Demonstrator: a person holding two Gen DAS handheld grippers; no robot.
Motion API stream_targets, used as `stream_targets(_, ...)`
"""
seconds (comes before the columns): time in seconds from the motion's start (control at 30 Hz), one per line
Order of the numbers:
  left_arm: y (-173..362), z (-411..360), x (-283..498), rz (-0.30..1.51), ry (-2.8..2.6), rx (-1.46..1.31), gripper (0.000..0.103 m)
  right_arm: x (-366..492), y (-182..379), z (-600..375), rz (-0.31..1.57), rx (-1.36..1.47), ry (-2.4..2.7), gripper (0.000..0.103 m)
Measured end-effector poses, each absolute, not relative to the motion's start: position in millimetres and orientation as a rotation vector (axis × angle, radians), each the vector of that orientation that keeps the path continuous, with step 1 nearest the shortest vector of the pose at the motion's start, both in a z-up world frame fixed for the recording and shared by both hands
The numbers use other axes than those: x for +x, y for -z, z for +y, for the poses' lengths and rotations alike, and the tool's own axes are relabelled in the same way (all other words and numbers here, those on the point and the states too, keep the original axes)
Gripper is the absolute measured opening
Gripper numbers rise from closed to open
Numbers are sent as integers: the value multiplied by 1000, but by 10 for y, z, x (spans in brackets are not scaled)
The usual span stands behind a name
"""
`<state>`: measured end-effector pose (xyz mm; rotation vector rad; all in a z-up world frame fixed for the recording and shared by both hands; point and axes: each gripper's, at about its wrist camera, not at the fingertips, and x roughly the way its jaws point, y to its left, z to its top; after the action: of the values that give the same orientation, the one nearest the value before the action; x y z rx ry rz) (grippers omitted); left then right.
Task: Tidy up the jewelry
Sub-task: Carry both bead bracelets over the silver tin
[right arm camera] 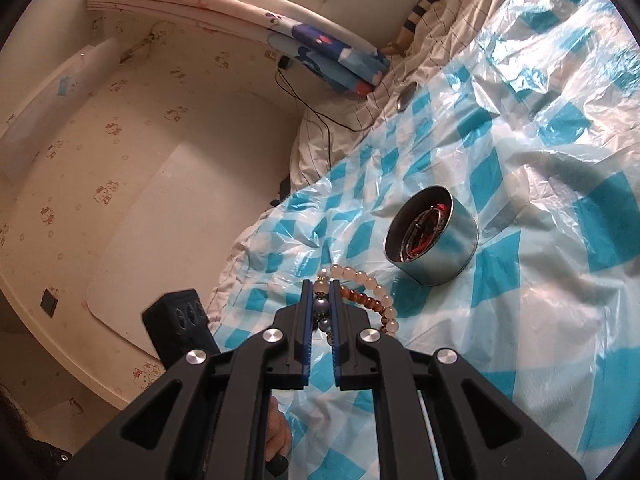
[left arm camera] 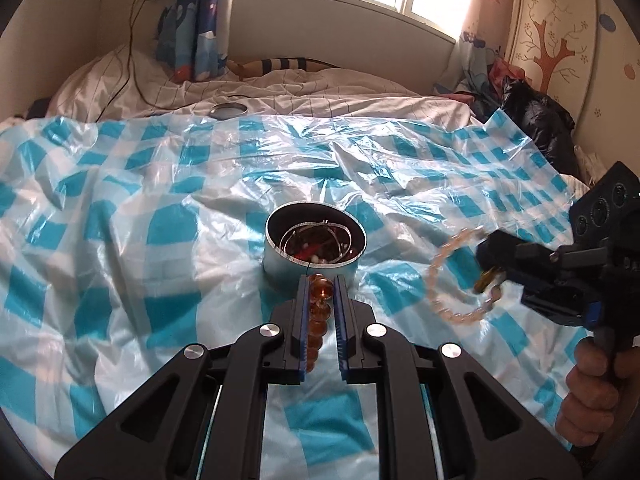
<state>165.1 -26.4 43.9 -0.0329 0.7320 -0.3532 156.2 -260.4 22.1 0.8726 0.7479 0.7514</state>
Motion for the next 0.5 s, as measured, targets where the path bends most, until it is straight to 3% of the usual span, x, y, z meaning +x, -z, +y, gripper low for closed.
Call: stream_targets(0.5,-366,-166,1752,713,313,-39,10,1831,54,-2611,824,879,-700,9)
